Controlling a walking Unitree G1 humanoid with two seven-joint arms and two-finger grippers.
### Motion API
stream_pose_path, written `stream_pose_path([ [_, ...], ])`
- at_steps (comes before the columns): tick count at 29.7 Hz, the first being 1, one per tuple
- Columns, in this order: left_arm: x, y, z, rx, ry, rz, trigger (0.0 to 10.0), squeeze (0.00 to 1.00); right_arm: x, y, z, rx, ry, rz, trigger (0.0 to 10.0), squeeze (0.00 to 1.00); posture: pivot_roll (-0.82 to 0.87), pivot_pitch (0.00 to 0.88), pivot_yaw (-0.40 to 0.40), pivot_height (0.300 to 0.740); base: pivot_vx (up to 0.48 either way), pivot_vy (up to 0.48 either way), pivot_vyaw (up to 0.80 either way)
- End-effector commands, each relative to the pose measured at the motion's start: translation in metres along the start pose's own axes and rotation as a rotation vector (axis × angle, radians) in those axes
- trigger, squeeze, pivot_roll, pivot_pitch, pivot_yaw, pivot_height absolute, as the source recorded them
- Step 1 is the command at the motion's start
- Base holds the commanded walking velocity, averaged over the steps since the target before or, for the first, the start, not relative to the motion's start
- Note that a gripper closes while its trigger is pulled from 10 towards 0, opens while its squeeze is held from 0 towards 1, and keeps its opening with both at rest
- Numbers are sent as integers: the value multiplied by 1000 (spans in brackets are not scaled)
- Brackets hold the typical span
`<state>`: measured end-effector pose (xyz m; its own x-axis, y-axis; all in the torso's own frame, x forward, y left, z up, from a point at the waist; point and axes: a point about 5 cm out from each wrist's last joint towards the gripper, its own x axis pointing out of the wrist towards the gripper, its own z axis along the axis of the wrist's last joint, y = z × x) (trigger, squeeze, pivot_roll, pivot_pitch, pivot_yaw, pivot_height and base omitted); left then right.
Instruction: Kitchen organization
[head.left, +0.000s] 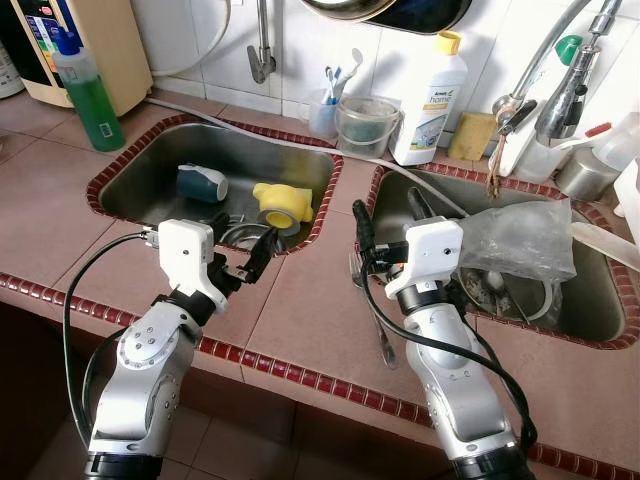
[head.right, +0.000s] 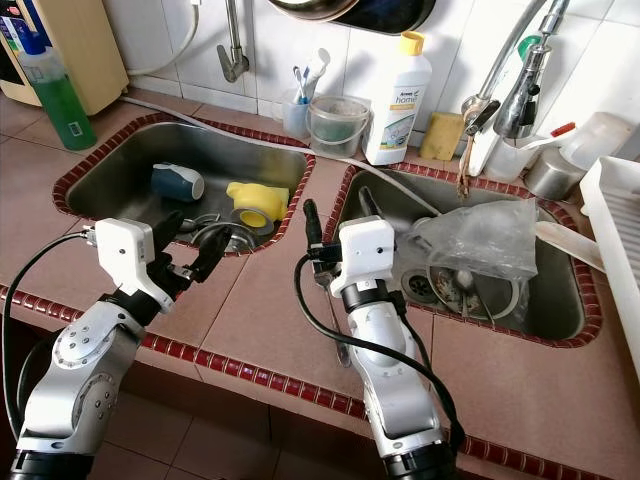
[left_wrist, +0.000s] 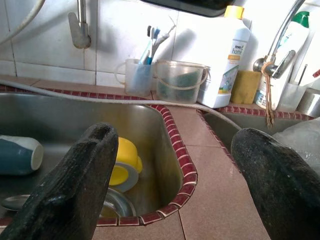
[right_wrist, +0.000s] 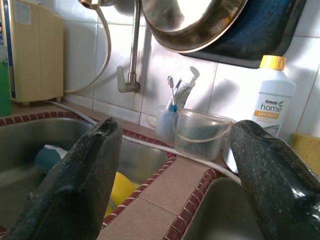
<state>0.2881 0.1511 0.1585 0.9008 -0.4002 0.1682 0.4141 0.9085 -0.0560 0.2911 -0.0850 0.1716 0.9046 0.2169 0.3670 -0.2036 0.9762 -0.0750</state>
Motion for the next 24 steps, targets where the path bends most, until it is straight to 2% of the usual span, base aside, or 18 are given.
stream_pose_path([
  [1,0,1,1,1,-3,0,10000,0,-1,-4,-4,-6,13,-16,10000,0,-93,43,-22,740,0,0,0],
  [4,0,1,1,2,-1,0,10000,0,-1,-4,-4,-6,15,-15,10000,0,-92,43,-22,740,0,0,0],
  [20,1,1,1,7,2,-5,10000,0,0,-2,-5,-3,19,-15,10000,0,-91,48,-19,740,-290,0,0],
  [24,1,1,1,14,1,-7,10000,0,0,-2,-5,-2,18,-15,10000,0,-91,48,-18,740,0,0,0],
])
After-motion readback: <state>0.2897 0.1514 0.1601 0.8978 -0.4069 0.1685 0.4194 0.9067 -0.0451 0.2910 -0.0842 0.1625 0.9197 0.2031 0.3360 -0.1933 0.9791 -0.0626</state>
